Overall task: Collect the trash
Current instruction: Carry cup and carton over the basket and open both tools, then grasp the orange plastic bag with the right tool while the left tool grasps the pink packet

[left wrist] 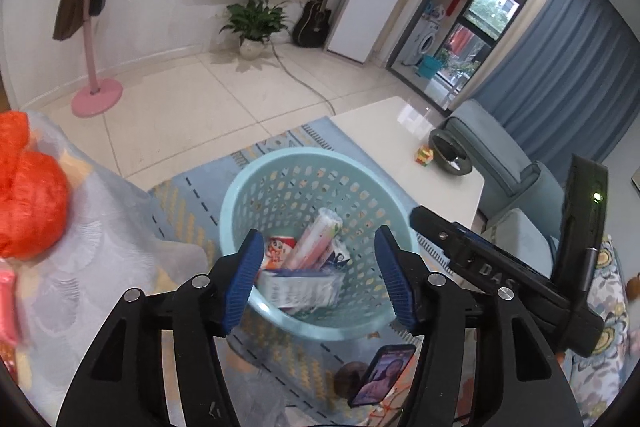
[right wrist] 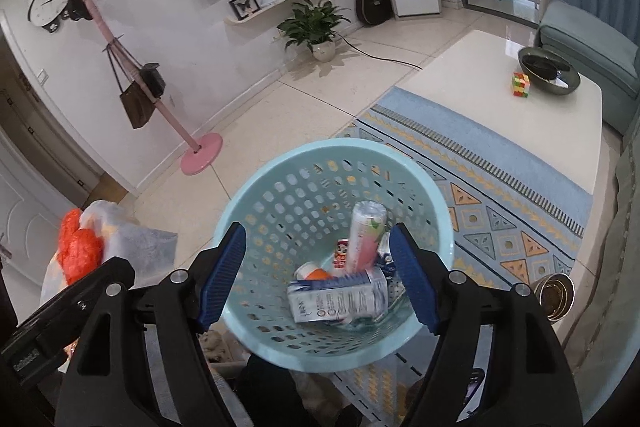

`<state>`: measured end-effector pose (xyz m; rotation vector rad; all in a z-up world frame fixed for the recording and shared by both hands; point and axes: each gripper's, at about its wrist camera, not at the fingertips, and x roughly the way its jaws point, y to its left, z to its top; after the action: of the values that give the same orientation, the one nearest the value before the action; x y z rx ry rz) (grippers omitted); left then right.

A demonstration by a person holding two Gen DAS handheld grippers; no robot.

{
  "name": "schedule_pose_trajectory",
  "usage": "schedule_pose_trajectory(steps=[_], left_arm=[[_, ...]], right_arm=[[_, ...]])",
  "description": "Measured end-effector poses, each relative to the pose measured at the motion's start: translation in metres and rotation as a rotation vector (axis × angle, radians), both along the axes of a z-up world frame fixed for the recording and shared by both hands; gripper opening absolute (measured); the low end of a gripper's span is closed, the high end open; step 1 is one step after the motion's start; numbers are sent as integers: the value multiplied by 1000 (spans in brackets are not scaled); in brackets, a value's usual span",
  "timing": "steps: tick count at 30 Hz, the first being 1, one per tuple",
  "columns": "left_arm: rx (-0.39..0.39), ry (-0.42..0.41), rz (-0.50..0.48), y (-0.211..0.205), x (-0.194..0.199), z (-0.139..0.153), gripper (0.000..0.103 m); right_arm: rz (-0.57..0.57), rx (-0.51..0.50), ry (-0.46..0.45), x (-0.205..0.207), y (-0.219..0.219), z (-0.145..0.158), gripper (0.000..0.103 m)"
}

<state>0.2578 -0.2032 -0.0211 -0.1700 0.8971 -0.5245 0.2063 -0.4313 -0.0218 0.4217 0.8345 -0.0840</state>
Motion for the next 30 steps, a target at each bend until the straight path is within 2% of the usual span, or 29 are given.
schedule_pose_trajectory(steps=[8, 12, 16, 22, 25, 30], left_arm=[[-16, -129, 27, 34, -43, 50, 56], [-29, -184, 75, 64, -63, 72, 61], [10, -252, 144, 98, -83, 82, 68], [-7, -228, 267, 161, -90, 63, 71], [9, -176, 321, 187, -84, 44, 71], [7, -95, 362, 205, -65, 10, 71]], right_arm=[[99, -41, -98, -10, 45, 46, 70], [159, -61, -150, -14, 75, 68, 73], [218, -85, -181, -14, 106, 80, 76], [334, -112, -202, -6, 161, 84, 78], [399, -119, -208, 4, 187, 82, 78], [506, -136, -226, 22, 234, 71, 78]])
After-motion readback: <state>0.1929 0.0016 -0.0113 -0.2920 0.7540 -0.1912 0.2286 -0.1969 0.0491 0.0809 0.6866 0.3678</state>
